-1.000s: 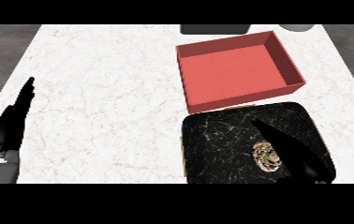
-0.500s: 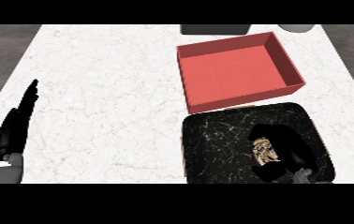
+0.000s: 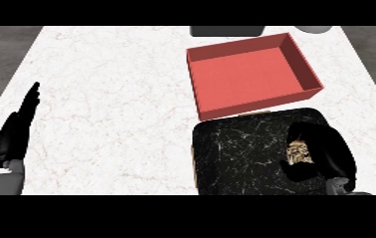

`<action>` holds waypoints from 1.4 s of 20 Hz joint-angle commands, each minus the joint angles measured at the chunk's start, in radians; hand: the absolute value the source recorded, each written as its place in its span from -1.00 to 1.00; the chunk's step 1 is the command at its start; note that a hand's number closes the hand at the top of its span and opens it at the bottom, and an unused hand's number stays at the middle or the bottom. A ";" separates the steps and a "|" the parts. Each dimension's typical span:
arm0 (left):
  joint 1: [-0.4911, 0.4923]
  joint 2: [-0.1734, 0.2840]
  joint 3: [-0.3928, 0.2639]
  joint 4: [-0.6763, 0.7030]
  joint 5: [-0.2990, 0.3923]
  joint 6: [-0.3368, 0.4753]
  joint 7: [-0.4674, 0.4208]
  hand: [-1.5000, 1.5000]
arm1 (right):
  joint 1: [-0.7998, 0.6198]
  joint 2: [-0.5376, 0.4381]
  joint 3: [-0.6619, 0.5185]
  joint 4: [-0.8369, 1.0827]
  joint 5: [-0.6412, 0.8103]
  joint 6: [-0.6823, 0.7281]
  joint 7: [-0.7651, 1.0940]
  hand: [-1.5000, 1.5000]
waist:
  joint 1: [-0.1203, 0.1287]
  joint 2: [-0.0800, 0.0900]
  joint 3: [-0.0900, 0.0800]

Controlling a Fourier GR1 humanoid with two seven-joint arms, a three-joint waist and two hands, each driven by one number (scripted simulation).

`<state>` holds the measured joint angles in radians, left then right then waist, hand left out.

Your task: Pick the cupcake from the tray and place it in the cardboard box

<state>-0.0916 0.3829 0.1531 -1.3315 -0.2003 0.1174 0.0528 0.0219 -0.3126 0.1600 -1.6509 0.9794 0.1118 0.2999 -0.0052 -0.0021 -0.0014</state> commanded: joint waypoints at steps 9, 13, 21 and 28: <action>-0.046 0.008 0.007 0.019 -0.020 -0.011 0.024 0.00 | 0.072 -0.076 -0.246 -0.205 0.081 -0.102 0.178 1.00 | -0.003 0.001 0.001; -0.006 -0.018 0.004 0.009 -0.017 -0.004 -0.012 0.00 | 0.071 -0.082 -0.217 -0.335 0.105 -0.161 0.108 1.00 | 0.000 0.001 0.001; 0.007 -0.023 -0.001 -0.070 -0.023 -0.022 0.053 0.00 | -0.251 -0.021 -0.142 -0.333 0.040 0.043 0.226 1.00 | 0.024 0.002 0.001; -0.001 -0.002 0.014 -0.071 -0.021 -0.053 0.053 0.00 | -0.558 0.046 -0.229 -0.071 -0.046 0.013 0.260 1.00 | 0.024 0.003 0.001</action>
<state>-0.1063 0.3685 0.1665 -1.3536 -0.2234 0.0861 0.0741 -0.3786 -0.3033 -0.0535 -1.8309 0.9498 0.1269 0.5201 0.0140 0.0015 -0.0004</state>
